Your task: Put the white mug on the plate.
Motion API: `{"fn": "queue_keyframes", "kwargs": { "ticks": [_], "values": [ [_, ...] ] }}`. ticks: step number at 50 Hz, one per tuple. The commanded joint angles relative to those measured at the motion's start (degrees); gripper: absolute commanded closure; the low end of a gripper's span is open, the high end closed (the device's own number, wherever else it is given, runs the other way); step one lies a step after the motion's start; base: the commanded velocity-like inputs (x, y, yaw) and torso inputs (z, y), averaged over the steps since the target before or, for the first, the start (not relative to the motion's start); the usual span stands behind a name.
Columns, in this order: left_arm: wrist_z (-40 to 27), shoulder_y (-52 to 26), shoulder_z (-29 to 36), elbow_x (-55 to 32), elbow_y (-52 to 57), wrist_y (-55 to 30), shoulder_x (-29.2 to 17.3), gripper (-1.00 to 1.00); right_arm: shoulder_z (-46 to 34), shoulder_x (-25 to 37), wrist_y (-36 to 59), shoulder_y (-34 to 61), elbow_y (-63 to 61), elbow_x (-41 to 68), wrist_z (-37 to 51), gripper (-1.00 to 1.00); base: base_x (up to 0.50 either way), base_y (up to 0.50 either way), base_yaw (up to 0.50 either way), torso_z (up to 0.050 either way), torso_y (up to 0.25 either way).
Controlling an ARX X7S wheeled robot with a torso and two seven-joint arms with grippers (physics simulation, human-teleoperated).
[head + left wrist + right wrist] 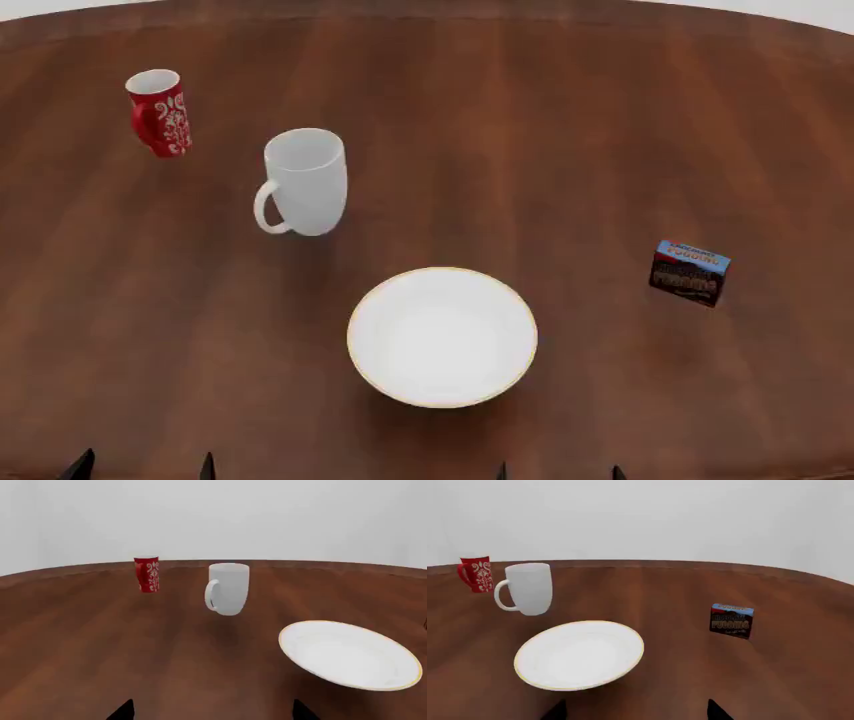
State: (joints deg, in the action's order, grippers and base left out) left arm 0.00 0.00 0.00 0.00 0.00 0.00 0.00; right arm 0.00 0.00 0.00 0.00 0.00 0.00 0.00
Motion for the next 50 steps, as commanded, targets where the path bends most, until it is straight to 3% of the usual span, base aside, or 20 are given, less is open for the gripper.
{"fn": "queue_keyframes", "kwargs": {
  "ticks": [1,26,50],
  "values": [
    [-0.8,-0.1,0.8,-0.7,-0.1,0.0,-0.7,-1.0,-0.9,0.6,0.0,0.1,0.0,0.6,0.9,-1.0,0.0,0.0,0.0,0.0,0.0],
    [-4.8,0.4,5.2,-3.3,0.9,-0.4,-3.9,-1.0,-3.3,4.1,-1.5,-1.9,-1.4,4.5,4.7,-1.0,0.0,0.0,0.0,0.0,0.0],
    [-6.8,0.9,6.6,-5.2,2.0,0.6,-5.4,-1.0,-4.9,5.9,-1.7,-2.7,-2.0,5.8,6.8,-1.0,0.0,0.0,0.0,0.049,0.03]
  ]
}}
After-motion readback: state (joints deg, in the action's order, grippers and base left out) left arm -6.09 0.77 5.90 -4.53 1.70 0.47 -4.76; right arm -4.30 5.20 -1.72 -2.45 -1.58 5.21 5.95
